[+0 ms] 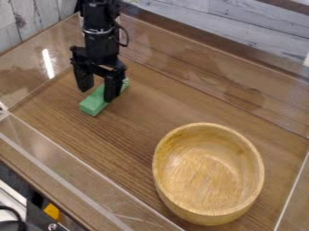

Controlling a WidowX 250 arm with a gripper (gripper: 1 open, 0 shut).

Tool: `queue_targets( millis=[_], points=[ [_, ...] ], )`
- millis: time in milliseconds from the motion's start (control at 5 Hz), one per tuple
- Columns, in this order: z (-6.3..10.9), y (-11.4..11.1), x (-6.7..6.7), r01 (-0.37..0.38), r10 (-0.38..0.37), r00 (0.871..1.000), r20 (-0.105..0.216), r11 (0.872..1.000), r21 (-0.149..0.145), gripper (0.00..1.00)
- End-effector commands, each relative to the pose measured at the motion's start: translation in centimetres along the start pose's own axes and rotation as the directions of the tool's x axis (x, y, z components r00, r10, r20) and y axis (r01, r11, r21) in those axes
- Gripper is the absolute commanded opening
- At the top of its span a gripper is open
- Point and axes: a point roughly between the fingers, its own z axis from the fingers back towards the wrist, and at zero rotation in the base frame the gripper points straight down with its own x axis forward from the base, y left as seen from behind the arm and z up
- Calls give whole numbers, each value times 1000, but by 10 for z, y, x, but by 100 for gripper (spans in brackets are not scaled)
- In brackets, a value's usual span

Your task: Put the green block in the brown bowl

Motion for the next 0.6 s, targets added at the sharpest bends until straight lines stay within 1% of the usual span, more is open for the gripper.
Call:
queue_targets(
  millis=[0,400],
  points=[
    [10,7,5,-20,19,999,41,1000,15,0],
    [15,4,-1,-21,21,999,37,1000,-9,0]
  ],
)
